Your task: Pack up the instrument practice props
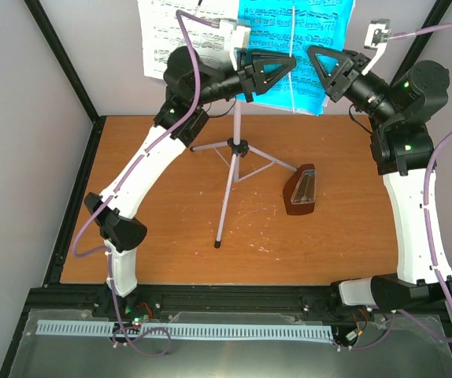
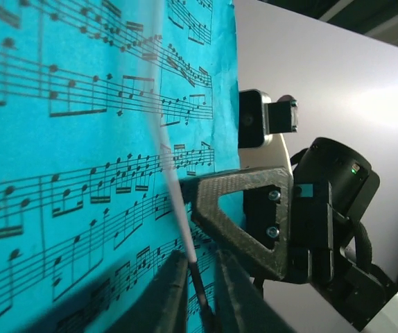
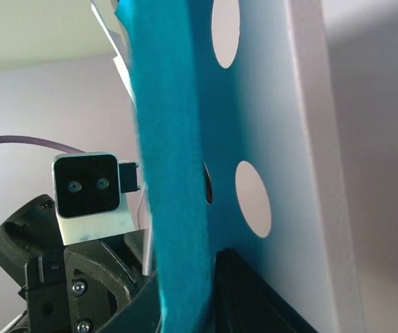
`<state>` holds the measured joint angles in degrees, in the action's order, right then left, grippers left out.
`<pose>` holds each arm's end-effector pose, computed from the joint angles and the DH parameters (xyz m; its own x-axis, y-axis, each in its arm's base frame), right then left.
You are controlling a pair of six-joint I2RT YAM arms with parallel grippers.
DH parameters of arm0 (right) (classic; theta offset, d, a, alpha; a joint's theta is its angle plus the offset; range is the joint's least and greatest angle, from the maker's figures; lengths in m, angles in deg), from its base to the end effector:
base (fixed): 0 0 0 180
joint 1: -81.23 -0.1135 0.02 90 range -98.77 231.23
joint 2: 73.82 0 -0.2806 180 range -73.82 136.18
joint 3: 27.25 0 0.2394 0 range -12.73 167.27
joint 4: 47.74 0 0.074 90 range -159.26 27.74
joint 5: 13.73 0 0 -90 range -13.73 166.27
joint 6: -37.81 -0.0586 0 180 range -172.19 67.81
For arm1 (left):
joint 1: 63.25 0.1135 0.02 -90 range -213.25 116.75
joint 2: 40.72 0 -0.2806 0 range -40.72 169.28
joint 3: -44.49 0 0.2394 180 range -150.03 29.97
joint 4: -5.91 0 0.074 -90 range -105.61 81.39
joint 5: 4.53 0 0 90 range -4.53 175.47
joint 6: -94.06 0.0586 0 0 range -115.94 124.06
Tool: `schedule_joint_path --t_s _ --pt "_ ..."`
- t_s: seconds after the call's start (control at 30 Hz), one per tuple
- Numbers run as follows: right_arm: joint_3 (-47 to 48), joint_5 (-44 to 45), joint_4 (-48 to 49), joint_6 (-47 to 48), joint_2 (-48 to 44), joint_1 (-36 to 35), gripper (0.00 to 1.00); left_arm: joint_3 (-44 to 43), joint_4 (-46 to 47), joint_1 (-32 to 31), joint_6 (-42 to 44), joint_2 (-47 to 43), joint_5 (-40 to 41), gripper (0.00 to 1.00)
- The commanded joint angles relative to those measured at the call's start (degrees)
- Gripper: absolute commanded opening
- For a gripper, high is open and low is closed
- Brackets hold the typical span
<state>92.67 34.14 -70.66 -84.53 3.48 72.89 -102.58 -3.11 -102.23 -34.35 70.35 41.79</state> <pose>0.2368 0.0744 0.5889 -0.1100 0.3848 -0.9164 -0.7973 0.5164 0.3126 0.2997 -0.2946 0.5689 -0.3035 -0.3324 -0.8930 0.9505 -0.0401 -0.3082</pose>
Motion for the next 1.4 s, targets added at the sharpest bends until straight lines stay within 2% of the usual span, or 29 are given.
schedule_joint_path --t_s 0.0,0.07,0.27,0.37,0.5,0.7,0.8,0.83,0.93,1.1,1.37 --pt "1.09 1.41 -1.12 0.97 -0.13 -0.45 0.12 -2.36 2.19 -0.48 1.38 0.09 -0.94 0.07" --pt "0.97 1.6 -1.2 0.96 -0.25 -0.45 0.11 -2.15 2.1 -0.48 2.13 -0.04 -1.07 0.01" --pt "0.59 2.42 -1.21 1.0 -0.54 -0.45 0.04 -1.75 1.9 -0.48 2.73 -0.16 -1.41 0.0" --pt "-0.02 4.58 -0.83 1.75 -1.65 -0.45 0.03 -1.66 1.84 -0.48 2.71 -0.29 -1.32 0.0" --pt "-2.26 15.59 -1.93 5.95 -6.48 -0.45 0.03 -1.21 1.38 -0.48 2.99 -0.81 -0.69 0.0" --pt "-8.81 40.04 -2.41 14.46 -18.62 -0.45 0.03 -0.61 1.0 -0.46 3.14 -1.52 -0.28 0.0" --pt "-13.56 47.21 -0.77 15.75 -23.39 -0.45 0.03 -0.52 0.44 -0.48 3.57 -1.8 0.05 0.02" --pt "-15.17 48.46 0.06 15.7 -24.81 -0.45 0.03 -0.44 0.32 -0.48 3.63 -1.89 0.15 0.07" --pt "-19.61 51.37 1.49 15.58 -28.79 -0.45 0.03 -0.11 0.5 -0.48 3.58 -2.04 0.03 0.31" --pt "-25.57 55.87 -2.36 14.78 -32.32 -0.45 0.03 -0.03 0.04 -0.46 3.24 -2.24 -1.83 0.51" --pt "-40.82 56.15 -9.32 4.82 -38.68 -0.43 0.03 6.18 -5.0 -0.48 8.02 -8.14 -7.26 0.78"
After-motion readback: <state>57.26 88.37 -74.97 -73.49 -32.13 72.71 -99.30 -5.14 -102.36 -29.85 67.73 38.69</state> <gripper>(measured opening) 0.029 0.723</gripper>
